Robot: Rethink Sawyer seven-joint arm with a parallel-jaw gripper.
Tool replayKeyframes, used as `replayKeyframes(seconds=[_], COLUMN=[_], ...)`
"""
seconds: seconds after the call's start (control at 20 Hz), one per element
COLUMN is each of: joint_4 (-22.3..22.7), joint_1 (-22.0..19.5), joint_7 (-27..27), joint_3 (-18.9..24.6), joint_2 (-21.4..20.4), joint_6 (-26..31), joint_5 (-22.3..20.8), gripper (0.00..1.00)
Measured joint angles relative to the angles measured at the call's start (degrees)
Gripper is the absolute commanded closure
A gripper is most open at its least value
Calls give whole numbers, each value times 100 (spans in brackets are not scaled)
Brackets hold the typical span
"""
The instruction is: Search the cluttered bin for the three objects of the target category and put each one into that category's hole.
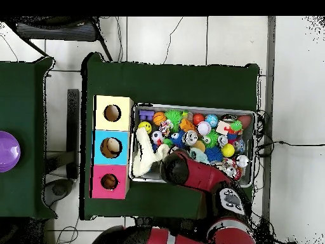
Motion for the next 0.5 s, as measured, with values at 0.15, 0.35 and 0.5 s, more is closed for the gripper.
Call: replayKeyframes(seconds=[0.15, 0.35, 0.5], joint_4=[34, 105, 161], joint_1=[-3, -2, -3], joint_7=[0, 0, 0], joint_3=[2, 4, 12], joint_2=[-31, -137, -219], joint_6=[95, 398, 707], joint_5=[0, 0, -1], gripper=[0, 0, 0])
